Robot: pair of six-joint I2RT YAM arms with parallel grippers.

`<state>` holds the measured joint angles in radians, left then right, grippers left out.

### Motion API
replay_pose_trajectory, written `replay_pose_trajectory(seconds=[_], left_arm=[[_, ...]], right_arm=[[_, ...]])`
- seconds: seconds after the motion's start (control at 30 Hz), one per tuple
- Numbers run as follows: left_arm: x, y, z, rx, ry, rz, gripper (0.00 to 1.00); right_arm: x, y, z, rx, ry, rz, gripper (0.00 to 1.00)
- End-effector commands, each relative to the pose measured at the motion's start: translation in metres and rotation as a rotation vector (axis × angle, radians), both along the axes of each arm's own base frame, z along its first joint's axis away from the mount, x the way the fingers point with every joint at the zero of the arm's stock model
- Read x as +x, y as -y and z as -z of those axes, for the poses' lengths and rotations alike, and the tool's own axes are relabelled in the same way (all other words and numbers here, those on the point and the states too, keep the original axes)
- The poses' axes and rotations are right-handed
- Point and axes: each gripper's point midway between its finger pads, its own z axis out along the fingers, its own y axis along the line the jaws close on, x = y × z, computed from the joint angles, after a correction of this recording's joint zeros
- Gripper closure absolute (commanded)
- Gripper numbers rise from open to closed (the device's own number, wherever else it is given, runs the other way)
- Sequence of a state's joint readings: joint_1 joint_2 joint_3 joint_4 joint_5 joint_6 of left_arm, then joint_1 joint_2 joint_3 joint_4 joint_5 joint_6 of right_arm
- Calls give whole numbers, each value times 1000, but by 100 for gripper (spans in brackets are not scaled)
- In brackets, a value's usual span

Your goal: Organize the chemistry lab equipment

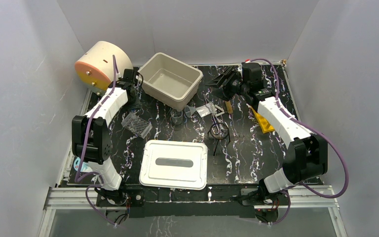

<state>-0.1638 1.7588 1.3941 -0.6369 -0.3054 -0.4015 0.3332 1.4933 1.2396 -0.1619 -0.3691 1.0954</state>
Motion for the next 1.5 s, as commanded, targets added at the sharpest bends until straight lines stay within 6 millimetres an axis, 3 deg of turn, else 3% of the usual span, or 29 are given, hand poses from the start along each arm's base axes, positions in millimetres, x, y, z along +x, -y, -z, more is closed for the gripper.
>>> replay_pose_trajectory(seconds=[0.0, 0.13, 0.27, 0.63, 0.97, 1.47], left_arm=[[7, 2, -52, -40, 124, -7, 68], [11, 5, -63, -60, 169, 10, 63], [15, 3, -55, -38, 152, 22, 63], [42, 6, -36, -12, 120, 73, 79], [29, -6, -13, 48, 35, 49, 82], [15, -6, 0, 45, -30, 48, 85]], right_arm=[[2, 1, -16, 22, 58, 1, 36], [2, 0, -14, 25, 52, -3, 36], [3, -1, -13, 27, 49, -5, 37], [1, -1, -11, 28, 45, -7, 37], [-1, 1, -10, 26, 43, -2, 36], [-2, 1, -9, 28, 42, -3, 36]])
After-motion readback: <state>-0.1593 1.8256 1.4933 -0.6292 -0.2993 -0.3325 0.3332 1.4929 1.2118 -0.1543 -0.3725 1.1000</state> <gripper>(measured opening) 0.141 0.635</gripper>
